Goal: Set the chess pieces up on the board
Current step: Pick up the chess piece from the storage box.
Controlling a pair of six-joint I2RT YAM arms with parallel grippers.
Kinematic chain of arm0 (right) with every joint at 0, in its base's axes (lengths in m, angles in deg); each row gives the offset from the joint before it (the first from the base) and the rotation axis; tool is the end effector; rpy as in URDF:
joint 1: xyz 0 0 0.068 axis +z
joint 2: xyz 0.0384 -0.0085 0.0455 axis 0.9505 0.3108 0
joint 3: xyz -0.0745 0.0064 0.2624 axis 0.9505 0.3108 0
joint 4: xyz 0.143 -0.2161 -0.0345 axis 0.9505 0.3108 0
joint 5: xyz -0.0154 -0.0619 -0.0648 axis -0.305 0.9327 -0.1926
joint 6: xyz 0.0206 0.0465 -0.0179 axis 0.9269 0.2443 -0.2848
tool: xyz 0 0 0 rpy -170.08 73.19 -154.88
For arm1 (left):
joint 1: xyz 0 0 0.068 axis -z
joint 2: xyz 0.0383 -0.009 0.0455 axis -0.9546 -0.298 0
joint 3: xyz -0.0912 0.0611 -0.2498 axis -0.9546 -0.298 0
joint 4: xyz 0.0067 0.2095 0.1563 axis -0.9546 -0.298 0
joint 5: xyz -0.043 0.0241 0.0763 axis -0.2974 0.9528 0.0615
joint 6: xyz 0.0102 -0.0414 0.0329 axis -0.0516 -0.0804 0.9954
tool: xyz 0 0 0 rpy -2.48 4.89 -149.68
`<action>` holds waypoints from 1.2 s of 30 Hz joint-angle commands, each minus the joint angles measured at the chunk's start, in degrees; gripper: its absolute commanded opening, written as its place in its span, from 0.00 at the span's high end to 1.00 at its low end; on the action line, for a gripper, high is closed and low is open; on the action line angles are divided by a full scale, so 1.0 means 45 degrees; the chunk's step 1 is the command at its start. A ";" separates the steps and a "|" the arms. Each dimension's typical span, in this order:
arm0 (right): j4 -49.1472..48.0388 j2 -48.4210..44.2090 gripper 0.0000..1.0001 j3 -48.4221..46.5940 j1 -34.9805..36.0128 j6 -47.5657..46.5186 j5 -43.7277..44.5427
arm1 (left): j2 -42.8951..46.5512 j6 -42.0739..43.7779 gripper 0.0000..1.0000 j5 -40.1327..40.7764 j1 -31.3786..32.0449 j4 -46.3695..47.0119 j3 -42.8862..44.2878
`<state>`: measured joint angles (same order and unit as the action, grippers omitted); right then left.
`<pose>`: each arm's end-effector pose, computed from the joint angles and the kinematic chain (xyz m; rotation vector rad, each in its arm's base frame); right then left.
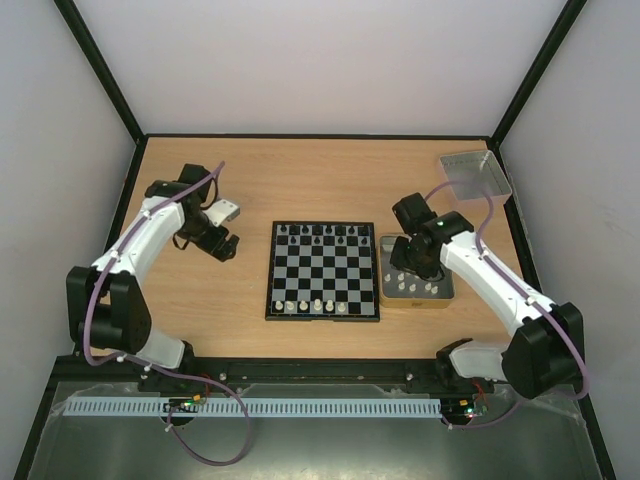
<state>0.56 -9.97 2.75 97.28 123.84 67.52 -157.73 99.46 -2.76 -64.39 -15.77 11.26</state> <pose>0.2076 0.1023 0.2599 0.4104 2.8865 0.3728 0.2791 -0.0449 0.2502 0.7889 2.7673 -0.1286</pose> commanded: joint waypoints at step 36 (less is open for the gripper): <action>-0.2640 0.3954 0.67 -0.0970 -0.3573 -0.1869 0.0198 | 0.0242 -0.1407 0.03 -0.1524 -0.0162 0.0174 0.0263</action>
<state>-11.18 6.81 0.21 81.96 117.15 67.32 -155.67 93.77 -8.12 -65.24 -14.57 12.62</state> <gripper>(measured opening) 0.332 0.974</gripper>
